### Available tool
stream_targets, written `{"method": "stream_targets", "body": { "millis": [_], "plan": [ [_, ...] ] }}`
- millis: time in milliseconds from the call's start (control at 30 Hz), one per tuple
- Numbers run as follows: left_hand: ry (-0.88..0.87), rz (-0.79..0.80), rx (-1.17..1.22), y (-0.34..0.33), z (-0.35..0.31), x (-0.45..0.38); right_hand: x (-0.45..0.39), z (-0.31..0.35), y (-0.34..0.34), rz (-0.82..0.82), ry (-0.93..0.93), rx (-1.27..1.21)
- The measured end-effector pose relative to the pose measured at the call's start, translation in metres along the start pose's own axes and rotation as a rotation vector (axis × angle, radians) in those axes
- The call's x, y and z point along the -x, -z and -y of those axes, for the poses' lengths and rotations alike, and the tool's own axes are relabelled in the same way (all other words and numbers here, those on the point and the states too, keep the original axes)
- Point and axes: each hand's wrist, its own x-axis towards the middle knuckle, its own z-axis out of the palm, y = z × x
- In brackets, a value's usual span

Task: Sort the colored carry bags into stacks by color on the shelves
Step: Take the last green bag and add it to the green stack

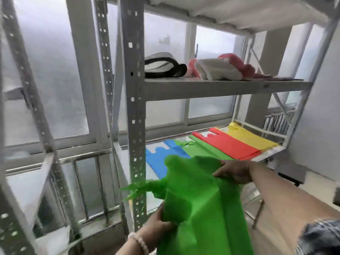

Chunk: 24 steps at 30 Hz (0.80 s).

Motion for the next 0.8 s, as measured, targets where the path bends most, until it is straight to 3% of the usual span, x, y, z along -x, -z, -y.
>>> {"method": "stream_targets", "body": {
  "millis": [200,400,800],
  "plan": [
    [-0.052,-0.055,0.05,-0.037,-0.012,-0.1,-0.021,-0.01,0.099,-0.26,0.12,-0.033],
    [-0.042,-0.029,0.087,-0.046,-0.025,-0.205,-0.077,0.002,0.18,-0.387,0.149,-0.034],
    [-0.062,-0.146,-0.084,-0.042,-0.083,-0.363,-0.192,0.067,0.295,-0.411,0.218,0.008]
  ]
}}
